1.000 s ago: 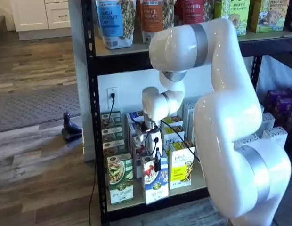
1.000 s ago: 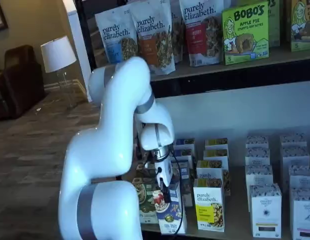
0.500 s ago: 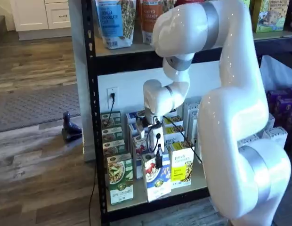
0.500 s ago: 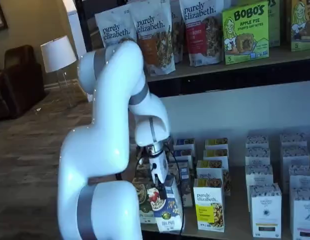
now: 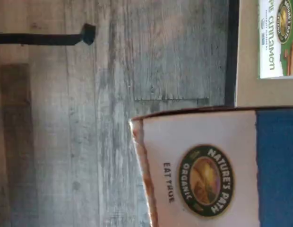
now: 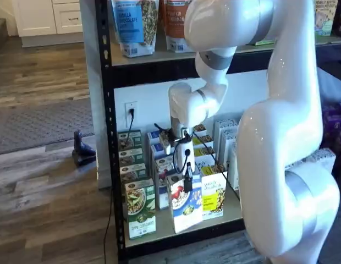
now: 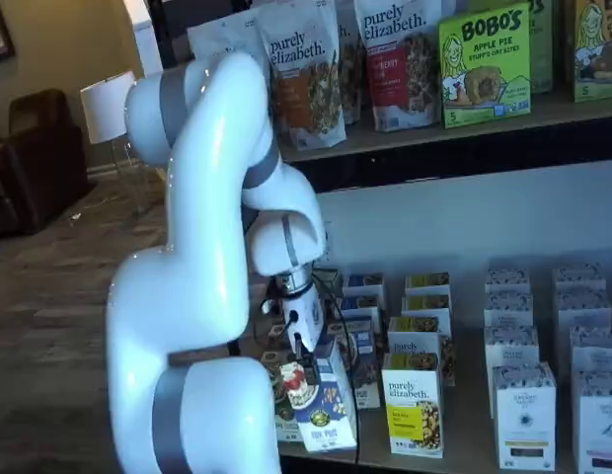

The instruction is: Pick up the blue and white box that is on the bottom shelf, the second box from the left

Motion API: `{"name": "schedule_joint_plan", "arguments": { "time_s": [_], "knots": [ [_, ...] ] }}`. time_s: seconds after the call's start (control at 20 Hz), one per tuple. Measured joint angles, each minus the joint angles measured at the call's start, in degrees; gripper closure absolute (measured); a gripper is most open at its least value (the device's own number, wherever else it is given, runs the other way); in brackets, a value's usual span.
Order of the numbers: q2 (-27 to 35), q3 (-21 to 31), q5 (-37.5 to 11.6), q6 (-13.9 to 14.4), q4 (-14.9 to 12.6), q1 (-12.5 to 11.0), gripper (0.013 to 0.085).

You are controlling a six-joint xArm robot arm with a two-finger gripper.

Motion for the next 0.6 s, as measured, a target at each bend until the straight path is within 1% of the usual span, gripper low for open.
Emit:
{"name": "schedule_joint_plan", "arguments": {
  "time_s": [0.3, 0.6],
  "knots": [
    [-5.1, 4.1, 0.1, 1.0, -1.3, 0.0, 0.0490],
    [-8.3, 6.0, 1.4, -0.2, -1.0, -0.8, 0.0490]
  ]
}}
